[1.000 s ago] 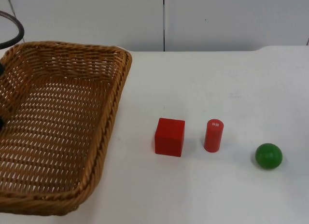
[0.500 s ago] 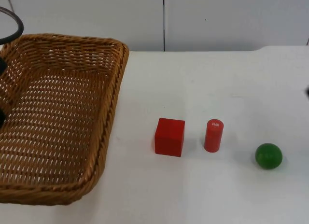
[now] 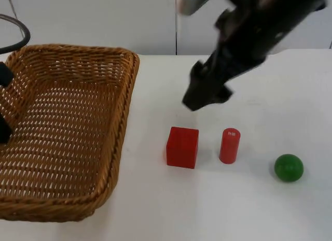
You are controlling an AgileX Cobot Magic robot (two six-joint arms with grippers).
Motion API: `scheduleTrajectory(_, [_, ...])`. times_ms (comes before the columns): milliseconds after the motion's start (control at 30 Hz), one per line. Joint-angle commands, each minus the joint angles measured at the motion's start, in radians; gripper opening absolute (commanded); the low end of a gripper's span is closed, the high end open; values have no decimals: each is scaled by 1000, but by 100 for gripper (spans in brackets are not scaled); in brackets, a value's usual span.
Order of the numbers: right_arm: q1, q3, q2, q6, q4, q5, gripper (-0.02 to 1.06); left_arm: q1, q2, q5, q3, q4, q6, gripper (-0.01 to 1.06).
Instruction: Pick up the basket with the left hand and place the object to the left of the red cylinder into the basket with the right hand.
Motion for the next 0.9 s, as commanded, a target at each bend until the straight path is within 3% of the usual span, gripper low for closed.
scheduleTrajectory(0, [13,-30,46,-31,-3,-28,105,2,-2,3,0,-33,2,0])
scheduleTrajectory(100, [16,-38,102,-59,5,-57,105,2,5,2,0,-21,2,0])
scheduleTrajectory(333, [24,-38,232,-219,147,-122,105,2,7,2,0,-15,2,0])
scheduleTrajectory(433, [28,-38,261,-239,160,-155,103,2,7,2,0,-15,2,0])
scheduleTrajectory(567, [37,-38,290,-246,158,-180,91,2,7,-2,0,-15,2,0])
scheduleTrajectory(667, [37,-38,298,-246,155,-160,61,2,7,0,0,-15,2,0])
scheduleTrajectory(733, [37,-38,294,-246,155,-142,34,2,7,2,0,-15,2,0])
scheduleTrajectory(767, [37,-38,294,-246,155,-142,34,2,7,2,0,-15,2,0])
scheduleTrajectory(867, [37,-38,249,-250,155,-110,0,2,7,2,0,-15,2,0])
